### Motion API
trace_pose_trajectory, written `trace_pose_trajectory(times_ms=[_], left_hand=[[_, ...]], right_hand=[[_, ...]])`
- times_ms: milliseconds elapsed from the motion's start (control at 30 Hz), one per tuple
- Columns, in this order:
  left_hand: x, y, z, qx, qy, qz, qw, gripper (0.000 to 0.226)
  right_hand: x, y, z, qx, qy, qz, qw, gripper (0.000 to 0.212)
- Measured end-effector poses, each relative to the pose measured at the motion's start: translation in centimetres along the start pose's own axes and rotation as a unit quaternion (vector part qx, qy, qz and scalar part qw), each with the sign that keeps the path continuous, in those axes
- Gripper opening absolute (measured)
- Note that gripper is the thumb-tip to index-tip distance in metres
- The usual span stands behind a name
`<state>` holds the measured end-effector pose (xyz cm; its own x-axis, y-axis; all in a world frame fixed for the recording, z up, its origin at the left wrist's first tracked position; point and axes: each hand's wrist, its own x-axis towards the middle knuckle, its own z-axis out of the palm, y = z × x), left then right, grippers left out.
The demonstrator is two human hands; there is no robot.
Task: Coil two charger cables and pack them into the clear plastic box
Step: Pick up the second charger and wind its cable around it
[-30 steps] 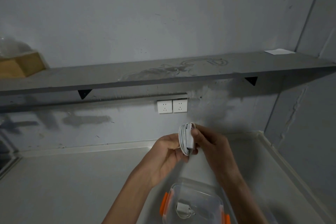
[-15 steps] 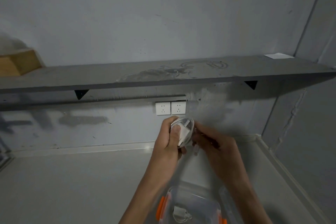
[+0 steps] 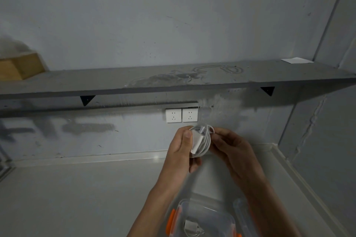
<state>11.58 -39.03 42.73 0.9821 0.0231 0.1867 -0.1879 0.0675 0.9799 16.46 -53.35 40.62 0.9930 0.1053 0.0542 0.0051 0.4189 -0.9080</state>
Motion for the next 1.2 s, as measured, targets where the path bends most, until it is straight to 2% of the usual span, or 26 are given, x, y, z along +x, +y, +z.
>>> trace_pose_trajectory(times_ms=[167,367,533,667,800,1000,1200], left_hand=[[0.6,-0.5,0.4,0.011,0.008,-0.009,1.0,0.034],[1.0,-1.0,0.8,0.06,0.011,-0.008,0.998,0.028],[1.4,-2.2,1.4,0.113,0.031,0.02,0.993,0.024],[1.4,-2.2,1.0,0.104,-0.005,-0.032,0.994,0.021],[1.5,-3.5,1.3,0.146,0.027,-0.003,0.989,0.026],[0.6,-3.7,1.6,0.292,0.062,0.06,0.952,0.031],[0.9,-3.8,0.9,0.256,0.055,0.05,0.964,0.031]], right_hand=[[-0.1,0.7,-0.2,0.085,-0.027,0.022,0.996,0.033],[-0.6,1.8,-0.2,0.107,-0.056,0.033,0.992,0.032],[-0.9,2.1,-0.5,0.127,-0.032,0.028,0.991,0.041],[-1.4,2.4,-0.8,0.138,0.025,0.021,0.99,0.058],[-2.2,2.5,-1.0,0.089,0.033,0.007,0.995,0.025],[-2.7,1.6,0.4,-0.001,0.028,-0.007,1.0,0.026],[-2.1,1.2,0.5,0.022,0.013,0.055,0.998,0.025]])
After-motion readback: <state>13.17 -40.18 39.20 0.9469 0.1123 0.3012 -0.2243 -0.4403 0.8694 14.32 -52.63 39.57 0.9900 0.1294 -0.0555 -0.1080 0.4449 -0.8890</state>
